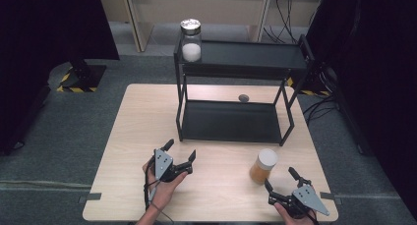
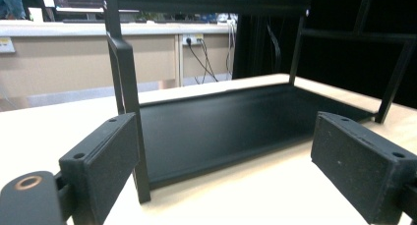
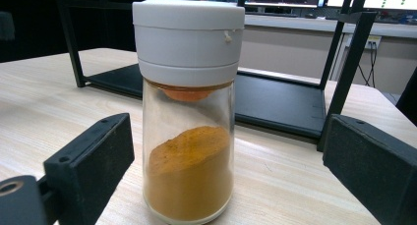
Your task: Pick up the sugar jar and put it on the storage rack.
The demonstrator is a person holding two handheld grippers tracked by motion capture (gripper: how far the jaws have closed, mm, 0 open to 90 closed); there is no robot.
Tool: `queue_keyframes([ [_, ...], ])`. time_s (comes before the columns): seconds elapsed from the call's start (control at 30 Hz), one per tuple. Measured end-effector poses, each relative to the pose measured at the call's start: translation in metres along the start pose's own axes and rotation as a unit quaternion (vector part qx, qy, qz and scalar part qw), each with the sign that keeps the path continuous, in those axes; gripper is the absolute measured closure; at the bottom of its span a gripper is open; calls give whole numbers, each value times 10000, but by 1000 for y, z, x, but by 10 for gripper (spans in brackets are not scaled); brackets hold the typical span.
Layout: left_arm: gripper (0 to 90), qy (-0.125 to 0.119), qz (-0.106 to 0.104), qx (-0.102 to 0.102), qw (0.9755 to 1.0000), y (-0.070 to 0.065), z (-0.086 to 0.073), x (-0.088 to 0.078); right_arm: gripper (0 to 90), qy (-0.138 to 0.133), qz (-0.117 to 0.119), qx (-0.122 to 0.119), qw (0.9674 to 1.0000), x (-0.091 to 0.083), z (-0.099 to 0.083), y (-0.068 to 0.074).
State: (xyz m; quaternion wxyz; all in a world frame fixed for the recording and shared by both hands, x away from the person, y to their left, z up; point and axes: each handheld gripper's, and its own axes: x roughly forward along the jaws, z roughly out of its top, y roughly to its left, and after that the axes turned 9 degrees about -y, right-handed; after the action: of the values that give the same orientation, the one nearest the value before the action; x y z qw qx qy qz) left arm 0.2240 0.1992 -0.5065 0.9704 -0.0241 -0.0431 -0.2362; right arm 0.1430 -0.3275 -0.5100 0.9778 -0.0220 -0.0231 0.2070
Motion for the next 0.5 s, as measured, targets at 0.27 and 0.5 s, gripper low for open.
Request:
queue_keyframes([
  [0.27,101,194,-14,-64,9998,-1,-10,-2,51,-1,9,24,10000,0,0,0],
  [0.5,95,212,-35,-41,9998,-1,-11,-1,50,-2,20,36,10000,0,0,-1],
])
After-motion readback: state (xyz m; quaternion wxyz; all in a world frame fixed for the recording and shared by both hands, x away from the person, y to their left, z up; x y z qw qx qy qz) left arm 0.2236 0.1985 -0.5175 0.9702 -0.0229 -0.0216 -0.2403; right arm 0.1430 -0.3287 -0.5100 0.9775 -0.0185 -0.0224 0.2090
